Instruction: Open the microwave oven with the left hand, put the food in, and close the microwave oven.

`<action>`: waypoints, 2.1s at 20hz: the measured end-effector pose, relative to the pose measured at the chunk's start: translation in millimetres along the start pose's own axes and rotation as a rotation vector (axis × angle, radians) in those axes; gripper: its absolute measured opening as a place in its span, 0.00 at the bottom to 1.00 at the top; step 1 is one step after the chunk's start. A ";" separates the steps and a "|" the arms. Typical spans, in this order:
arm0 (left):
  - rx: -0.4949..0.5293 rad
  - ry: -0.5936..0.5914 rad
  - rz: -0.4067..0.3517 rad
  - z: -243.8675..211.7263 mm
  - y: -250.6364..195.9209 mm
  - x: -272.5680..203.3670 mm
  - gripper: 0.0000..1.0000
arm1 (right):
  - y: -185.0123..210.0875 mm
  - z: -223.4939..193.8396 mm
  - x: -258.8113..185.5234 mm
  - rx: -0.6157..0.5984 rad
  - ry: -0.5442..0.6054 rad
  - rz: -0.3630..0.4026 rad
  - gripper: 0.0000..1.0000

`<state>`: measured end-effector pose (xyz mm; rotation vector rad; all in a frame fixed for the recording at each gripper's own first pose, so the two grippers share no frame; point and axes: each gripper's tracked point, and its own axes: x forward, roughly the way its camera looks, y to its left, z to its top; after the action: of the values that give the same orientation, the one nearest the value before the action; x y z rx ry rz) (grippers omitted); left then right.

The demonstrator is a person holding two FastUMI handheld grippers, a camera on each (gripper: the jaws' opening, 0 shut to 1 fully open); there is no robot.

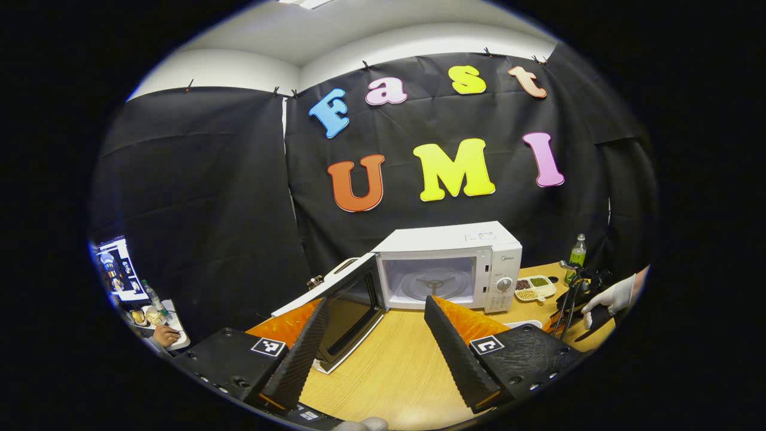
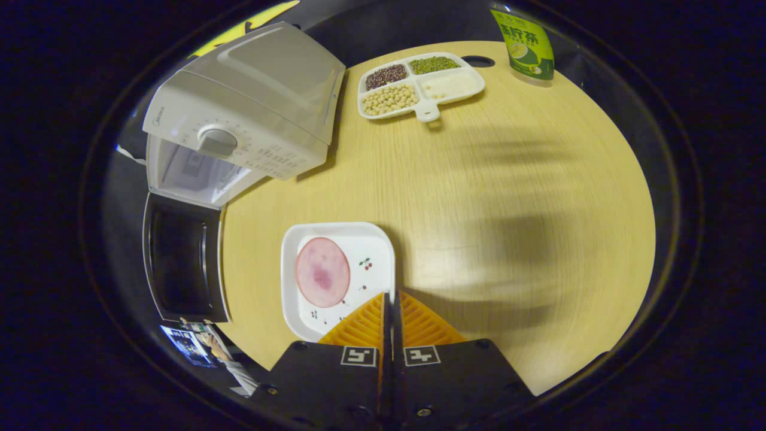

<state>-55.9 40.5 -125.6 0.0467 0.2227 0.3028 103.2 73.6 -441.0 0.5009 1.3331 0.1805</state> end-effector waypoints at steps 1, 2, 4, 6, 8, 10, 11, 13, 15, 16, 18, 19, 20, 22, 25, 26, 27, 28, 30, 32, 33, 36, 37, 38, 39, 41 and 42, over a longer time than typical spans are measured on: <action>0.006 -0.003 -0.004 2.1 0.6 0.6 0.96 | 5.4 0.6 -5.0 0.010 -0.020 0.019 0.04; 0.007 -0.007 -0.012 4.5 1.8 1.9 0.96 | 10.9 1.0 -9.1 0.012 -0.038 0.037 0.04; 0.008 -0.015 -0.041 8.1 3.3 3.5 0.96 | 22.7 1.0 -17.5 0.016 -0.080 0.063 0.04; 0.016 -0.022 -0.075 9.2 7.5 7.1 0.96 | 38.0 0.7 -27.4 0.033 -0.135 0.092 0.04; 0.023 -0.026 -0.108 9.8 15.2 11.0 0.96 | 58.1 -1.0 -36.4 0.073 -0.184 0.138 0.04; 0.031 -0.029 -0.145 9.2 24.3 14.6 0.96 | 80.7 -3.1 -45.4 0.134 -0.245 0.189 0.04; 0.033 -0.027 -0.165 9.3 29.0 17.2 0.96 | 93.1 -4.7 -48.4 0.166 -0.276 0.214 0.04; 0.014 -0.020 -0.207 9.1 38.4 22.5 0.96 | 116.6 -6.4 -52.4 0.240 -0.344 0.252 0.04; 0.007 -0.028 -0.233 11.9 49.2 30.3 0.96 | 142.4 -4.9 -54.5 0.308 -0.428 0.301 0.00; 0.013 -0.037 -0.241 14.5 54.6 34.7 0.96 | 157.9 -1.9 -56.3 0.329 -0.479 0.338 0.04; 0.024 -0.058 -0.266 15.4 63.0 42.9 0.96 | 178.0 6.5 -53.2 0.375 -0.575 0.363 0.04; 0.036 -0.063 -0.279 14.1 64.7 47.2 0.96 | 186.2 10.9 -48.3 0.417 -0.614 0.365 0.00; 0.050 -0.057 -0.284 10.4 69.2 50.7 0.95 | 195.4 13.5 -40.0 0.456 -0.636 0.369 0.00; 0.063 -0.051 -0.291 1.9 77.5 57.3 0.96 | 217.9 24.1 -25.4 0.531 -0.691 0.417 0.00; 0.083 -0.042 -0.297 -8.9 78.9 62.9 0.96 | 253.7 34.3 -0.9 0.604 -0.751 0.478 0.04; 0.082 -0.037 -0.306 -12.9 76.9 63.7 0.96 | 265.9 35.8 12.0 0.609 -0.753 0.474 0.04; 0.073 -0.040 -0.313 -13.7 75.2 63.9 0.96 | 281.0 38.6 21.9 0.617 -0.757 0.489 0.04; 0.066 -0.039 -0.316 -15.6 76.3 64.9 0.96 | 291.0 40.3 30.9 0.627 -0.753 0.496 0.04; 0.045 -0.028 -0.324 -21.5 75.9 66.6 0.96 | 305.9 50.1 47.3 0.655 -0.768 0.491 0.04; 0.052 -0.018 -0.326 -27.7 77.0 69.9 0.96 | 314.6 62.8 56.7 0.679 -0.787 0.494 0.04; 0.064 -0.017 -0.324 -30.2 79.4 71.2 0.96 | 316.3 71.2 60.2 0.686 -0.798 0.498 0.04; 0.071 -0.009 -0.315 -37.2 86.0 75.2 0.96 | 314.4 106.7 71.0 0.685 -0.842 0.483 0.04; 0.068 -0.005 -0.312 -39.2 86.9 77.0 0.96 | 312.9 117.9 75.6 0.688 -0.854 0.471 0.04; 0.065 0.000 -0.310 -40.9 87.6 79.2 0.96 | 309.2 127.2 80.5 0.696 -0.867 0.457 0.00; 0.062 0.006 -0.309 -42.9 87.1 81.0 0.96 | 305.9 133.2 85.5 0.698 -0.869 0.445 0.04; 0.062 0.014 -0.308 -46.9 87.5 82.5 0.96 | 302.9 142.8 91.8 0.717 -0.889 0.426 0.04; 0.065 0.020 -0.307 -48.3 87.4 83.3 0.96 | 302.6 148.1 93.0 0.723 -0.899 0.426 0.04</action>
<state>-14.6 149.5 -183.3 0.0726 0.2553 -0.0101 314.6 341.6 -365.8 1.2972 0.3534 -0.1851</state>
